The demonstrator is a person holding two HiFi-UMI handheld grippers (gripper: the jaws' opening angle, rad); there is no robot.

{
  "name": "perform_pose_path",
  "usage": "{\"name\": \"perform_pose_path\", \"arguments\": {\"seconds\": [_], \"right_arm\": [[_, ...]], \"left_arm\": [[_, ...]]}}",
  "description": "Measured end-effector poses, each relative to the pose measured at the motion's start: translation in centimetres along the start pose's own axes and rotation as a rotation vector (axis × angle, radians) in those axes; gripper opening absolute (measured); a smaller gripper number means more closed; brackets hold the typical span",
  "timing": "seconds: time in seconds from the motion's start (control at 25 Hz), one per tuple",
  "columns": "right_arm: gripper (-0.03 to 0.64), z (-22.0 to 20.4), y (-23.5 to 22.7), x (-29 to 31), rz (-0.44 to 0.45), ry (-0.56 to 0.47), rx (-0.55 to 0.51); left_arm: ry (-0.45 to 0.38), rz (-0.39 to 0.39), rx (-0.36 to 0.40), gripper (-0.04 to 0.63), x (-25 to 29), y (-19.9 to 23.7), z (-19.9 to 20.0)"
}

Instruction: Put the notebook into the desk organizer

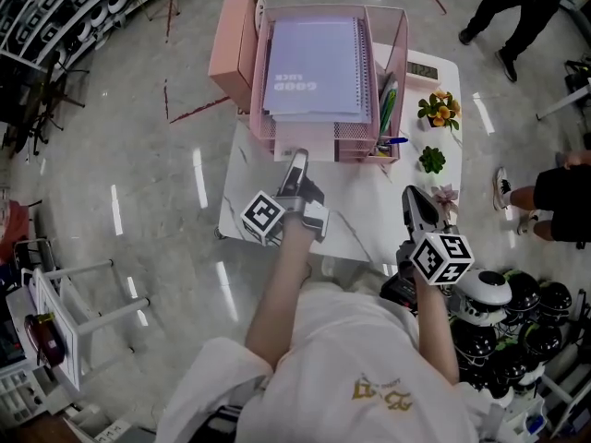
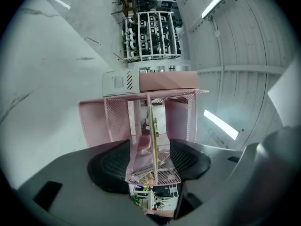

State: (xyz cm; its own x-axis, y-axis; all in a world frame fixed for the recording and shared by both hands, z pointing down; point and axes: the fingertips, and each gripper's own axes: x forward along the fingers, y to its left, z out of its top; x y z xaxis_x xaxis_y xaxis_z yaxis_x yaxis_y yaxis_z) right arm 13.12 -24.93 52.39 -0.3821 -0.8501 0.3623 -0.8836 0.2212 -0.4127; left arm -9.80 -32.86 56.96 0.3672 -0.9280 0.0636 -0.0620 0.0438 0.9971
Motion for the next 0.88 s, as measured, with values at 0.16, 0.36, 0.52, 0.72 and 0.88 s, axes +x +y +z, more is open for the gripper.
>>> {"name": "perform_pose_path", "arguments": {"seconds": [0.16,0.36,0.52,0.72,0.88], "right_arm": [[0.011,0.2,0.9,-0.9,0.013,-0.026,-0.006],[0.011,0.0,2.4,-2.2,0.029,-0.045,-0.021],[0.011,-0.1,3.8,-3.0,0.038,-0.063,-0.055],[0.011,0.3,5.1,-4.3,0.031,-0.092,-0.111],[0.011,0.4,6.0,-5.4,0.021,-0.107,-0.163]], "left_arm": [[-0.004,0.002,0.039,0.282,-1.9,-0.1,0.0],[0.056,0.029,0.148,0.269,-4.5,0.1,-0.7],[0.131,0.009,0.266,0.216,-6.3,-1.3,-1.9],[0.191,-0.029,0.493,0.155,-7.7,-4.5,-3.0],[0.196,-0.054,0.711,0.077,-9.0,-7.1,-3.4]]}}
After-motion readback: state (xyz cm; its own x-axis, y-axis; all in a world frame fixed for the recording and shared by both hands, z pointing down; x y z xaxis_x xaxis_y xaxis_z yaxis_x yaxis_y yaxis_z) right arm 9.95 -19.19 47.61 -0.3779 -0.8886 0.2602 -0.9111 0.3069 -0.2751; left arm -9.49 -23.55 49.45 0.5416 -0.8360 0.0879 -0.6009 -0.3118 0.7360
